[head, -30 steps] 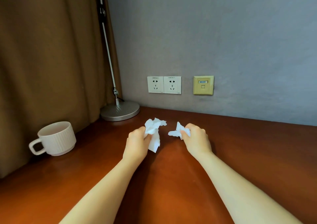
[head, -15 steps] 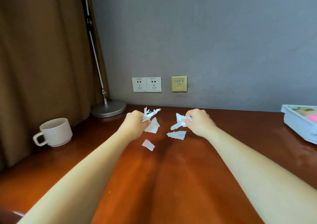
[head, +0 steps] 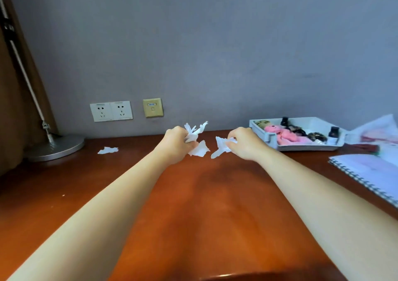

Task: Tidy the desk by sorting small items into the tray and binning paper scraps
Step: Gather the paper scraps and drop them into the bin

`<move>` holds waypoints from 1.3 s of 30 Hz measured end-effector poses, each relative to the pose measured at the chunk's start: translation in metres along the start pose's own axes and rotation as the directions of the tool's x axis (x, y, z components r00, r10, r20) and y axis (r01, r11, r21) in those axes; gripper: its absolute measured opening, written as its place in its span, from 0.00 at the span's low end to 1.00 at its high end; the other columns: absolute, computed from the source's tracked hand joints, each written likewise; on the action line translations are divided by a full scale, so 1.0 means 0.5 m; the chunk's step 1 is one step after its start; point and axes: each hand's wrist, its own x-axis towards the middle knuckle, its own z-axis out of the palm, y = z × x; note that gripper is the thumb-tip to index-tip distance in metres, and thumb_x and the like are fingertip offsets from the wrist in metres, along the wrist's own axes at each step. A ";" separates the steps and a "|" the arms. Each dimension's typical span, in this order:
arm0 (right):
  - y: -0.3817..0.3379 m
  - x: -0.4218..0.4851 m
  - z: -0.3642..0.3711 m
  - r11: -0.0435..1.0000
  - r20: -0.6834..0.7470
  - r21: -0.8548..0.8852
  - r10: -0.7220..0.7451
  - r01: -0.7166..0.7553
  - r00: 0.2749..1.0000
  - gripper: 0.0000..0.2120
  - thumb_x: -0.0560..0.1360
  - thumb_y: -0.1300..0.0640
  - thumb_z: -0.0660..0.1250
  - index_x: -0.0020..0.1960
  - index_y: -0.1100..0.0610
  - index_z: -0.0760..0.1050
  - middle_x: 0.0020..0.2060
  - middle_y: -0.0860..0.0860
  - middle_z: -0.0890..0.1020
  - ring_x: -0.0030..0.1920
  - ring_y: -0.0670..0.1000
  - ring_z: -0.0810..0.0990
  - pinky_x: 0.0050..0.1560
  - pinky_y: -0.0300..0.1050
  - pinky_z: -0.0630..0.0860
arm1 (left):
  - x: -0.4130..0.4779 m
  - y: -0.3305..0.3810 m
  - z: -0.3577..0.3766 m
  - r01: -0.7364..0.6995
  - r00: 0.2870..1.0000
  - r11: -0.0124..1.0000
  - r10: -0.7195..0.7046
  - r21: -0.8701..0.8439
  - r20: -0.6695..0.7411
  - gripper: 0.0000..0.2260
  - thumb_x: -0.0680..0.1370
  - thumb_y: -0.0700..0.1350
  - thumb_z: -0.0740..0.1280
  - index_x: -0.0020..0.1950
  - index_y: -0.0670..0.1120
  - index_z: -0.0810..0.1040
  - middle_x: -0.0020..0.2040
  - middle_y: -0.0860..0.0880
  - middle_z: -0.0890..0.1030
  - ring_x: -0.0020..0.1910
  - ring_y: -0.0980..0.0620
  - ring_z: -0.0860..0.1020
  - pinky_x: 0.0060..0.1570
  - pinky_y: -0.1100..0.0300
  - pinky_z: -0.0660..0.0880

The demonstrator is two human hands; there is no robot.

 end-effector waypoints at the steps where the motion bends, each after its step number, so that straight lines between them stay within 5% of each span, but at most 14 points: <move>1: 0.028 -0.021 -0.019 1.000 -0.012 -0.011 0.022 -0.023 1.000 0.08 0.76 0.59 0.60 0.45 0.57 0.78 0.40 0.56 0.79 0.42 0.58 0.77 0.35 0.42 0.70 | -0.003 0.032 0.019 -0.041 0.999 0.999 0.041 -0.016 0.027 0.18 0.77 0.43 0.65 0.29 0.44 0.62 0.29 0.49 0.65 0.27 0.51 0.61 0.26 0.61 0.59; 8: 0.222 -0.187 -0.140 0.984 -0.104 -0.060 0.161 -0.168 0.982 0.11 0.78 0.58 0.62 0.53 0.64 0.77 0.43 0.55 0.74 0.44 0.54 0.72 0.38 0.41 0.64 | -0.054 0.238 0.168 -0.314 0.927 0.947 0.322 -0.069 0.194 0.20 0.77 0.44 0.66 0.28 0.44 0.61 0.28 0.50 0.64 0.26 0.53 0.60 0.24 0.64 0.57; 14: 0.365 -0.353 -0.229 0.936 -0.187 -0.050 0.334 -0.348 0.924 0.12 0.77 0.58 0.63 0.53 0.65 0.79 0.52 0.64 0.81 0.53 0.63 0.78 0.53 0.53 0.76 | -0.109 0.384 0.290 -0.455 0.833 0.883 0.468 -0.115 0.294 0.20 0.78 0.46 0.65 0.32 0.45 0.57 0.31 0.49 0.59 0.30 0.51 0.56 0.27 0.60 0.54; 19: 0.449 -0.510 -0.298 0.906 -0.241 -0.019 0.407 -0.424 0.881 0.12 0.76 0.61 0.63 0.52 0.70 0.78 0.49 0.65 0.81 0.53 0.63 0.77 0.49 0.48 0.73 | -0.176 0.503 0.384 -0.571 0.738 0.804 0.591 -0.163 0.327 0.21 0.77 0.46 0.66 0.30 0.44 0.58 0.30 0.50 0.60 0.32 0.49 0.59 0.27 0.60 0.54; 22: 0.493 -0.605 -0.341 0.878 -0.249 -0.033 0.455 -0.477 0.855 0.11 0.75 0.61 0.62 0.44 0.70 0.76 0.38 0.66 0.78 0.39 0.61 0.74 0.34 0.42 0.66 | -0.232 0.577 0.438 -0.610 0.670 0.761 0.644 -0.220 0.368 0.21 0.78 0.46 0.65 0.30 0.46 0.58 0.31 0.51 0.60 0.33 0.52 0.60 0.26 0.63 0.57; 25: 0.540 -0.694 -0.375 0.841 -0.281 -0.040 0.509 -0.540 0.814 0.09 0.74 0.60 0.63 0.38 0.64 0.74 0.34 0.60 0.76 0.37 0.55 0.70 0.34 0.45 0.63 | -0.285 0.641 0.490 -0.620 0.623 0.738 0.669 -0.265 0.406 0.19 0.77 0.47 0.66 0.30 0.46 0.62 0.30 0.51 0.64 0.33 0.52 0.63 0.29 0.58 0.57; 30: 0.612 -0.844 -0.395 0.776 -0.330 0.016 0.599 -0.630 0.730 0.11 0.75 0.62 0.63 0.37 0.68 0.73 0.28 0.55 0.68 0.32 0.51 0.65 0.35 0.46 0.60 | -0.369 0.729 0.583 -0.647 0.501 0.680 0.720 -0.345 0.480 0.15 0.76 0.45 0.66 0.32 0.42 0.68 0.30 0.46 0.68 0.35 0.48 0.66 0.31 0.56 0.58; 34: 0.683 -0.943 -0.383 0.707 -0.308 0.095 0.690 -0.701 0.655 0.13 0.75 0.63 0.63 0.40 0.74 0.74 0.33 0.66 0.72 0.36 0.53 0.69 0.38 0.45 0.62 | -0.444 0.776 0.659 -0.636 0.395 0.649 0.739 -0.418 0.546 0.19 0.77 0.42 0.65 0.29 0.44 0.62 0.29 0.49 0.64 0.30 0.53 0.63 0.27 0.66 0.62; 39: 0.767 -1.028 -0.328 0.656 -0.251 0.093 0.743 -0.749 0.620 0.14 0.75 0.63 0.62 0.32 0.65 0.67 0.31 0.58 0.64 0.32 0.52 0.63 0.34 0.45 0.54 | -0.522 0.796 0.773 -0.537 0.295 0.692 0.690 -0.483 0.661 0.11 0.78 0.38 0.65 0.35 0.40 0.72 0.32 0.48 0.71 0.37 0.51 0.69 0.28 0.71 0.64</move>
